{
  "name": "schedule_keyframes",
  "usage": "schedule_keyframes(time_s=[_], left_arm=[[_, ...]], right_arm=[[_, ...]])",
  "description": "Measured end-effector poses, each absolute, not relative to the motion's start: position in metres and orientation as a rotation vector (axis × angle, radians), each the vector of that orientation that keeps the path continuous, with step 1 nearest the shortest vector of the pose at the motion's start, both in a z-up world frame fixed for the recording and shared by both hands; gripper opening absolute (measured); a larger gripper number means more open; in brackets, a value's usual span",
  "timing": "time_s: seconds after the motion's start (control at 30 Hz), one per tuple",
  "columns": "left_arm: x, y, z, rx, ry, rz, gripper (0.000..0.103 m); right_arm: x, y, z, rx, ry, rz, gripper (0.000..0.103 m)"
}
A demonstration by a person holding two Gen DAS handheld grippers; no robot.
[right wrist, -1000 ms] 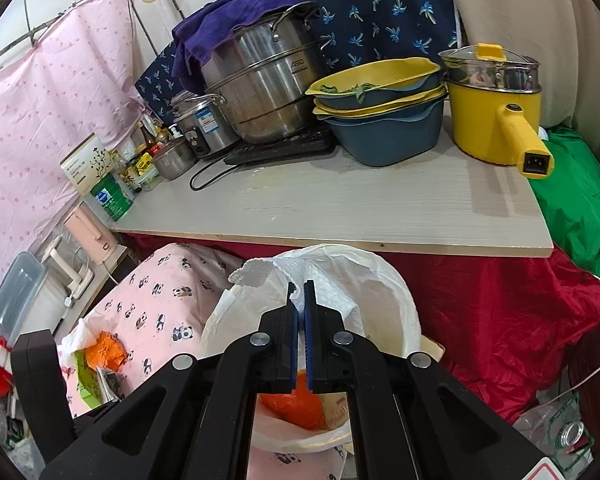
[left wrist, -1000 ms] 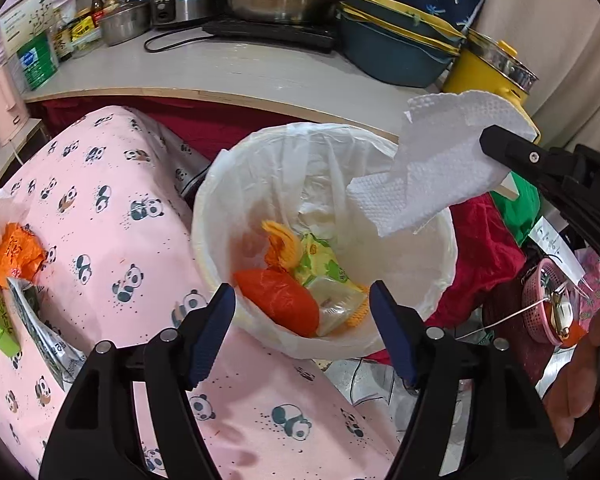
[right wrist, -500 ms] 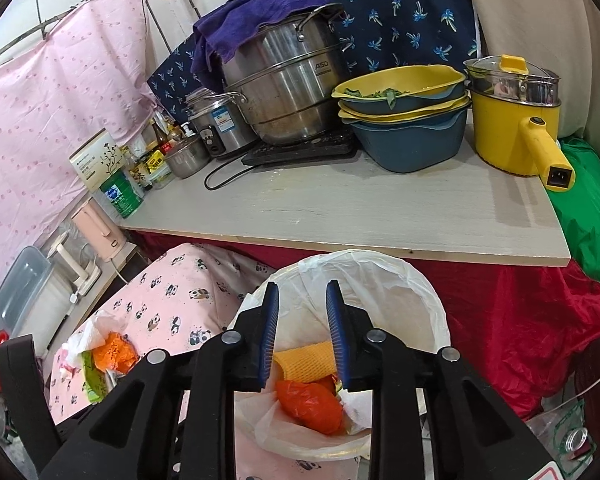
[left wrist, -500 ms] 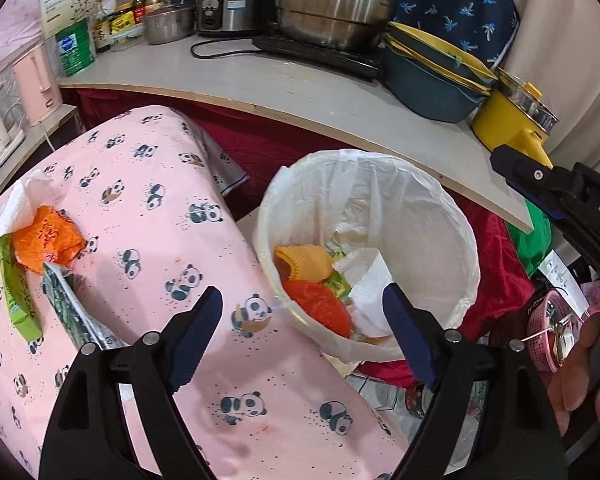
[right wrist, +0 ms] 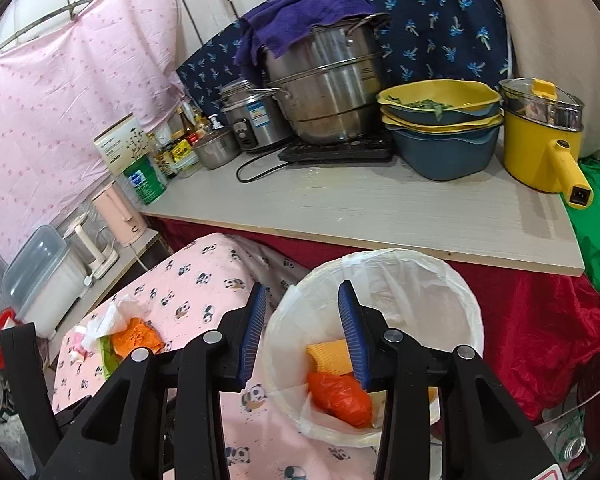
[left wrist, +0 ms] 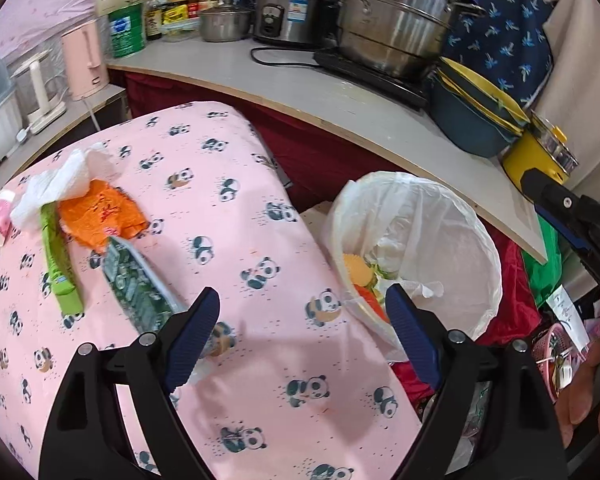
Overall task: Collect trash
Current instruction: 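Move both grippers back over the remaining trash on the table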
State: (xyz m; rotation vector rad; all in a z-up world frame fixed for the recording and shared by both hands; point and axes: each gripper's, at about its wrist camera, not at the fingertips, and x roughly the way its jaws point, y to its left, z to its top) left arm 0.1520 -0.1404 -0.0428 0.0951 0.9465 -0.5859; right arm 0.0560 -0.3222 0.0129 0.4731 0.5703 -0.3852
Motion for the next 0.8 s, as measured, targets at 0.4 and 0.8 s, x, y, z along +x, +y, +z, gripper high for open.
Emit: schedule_keyframes(time_s=[0.4, 0.8], left_arm=[[0.165, -0.066, -0.037, 0.029, 0.927, -0.452, 0.081], [0.180, 0.007, -0.042, -0.060, 0.941, -0.327, 0.081]], right_arm=[[0.077, -0.262, 0.020, 0.406, 0.598, -0.283, 0.047], [0.103, -0.200, 0.012, 0.337, 0.676, -0.173, 0.055]])
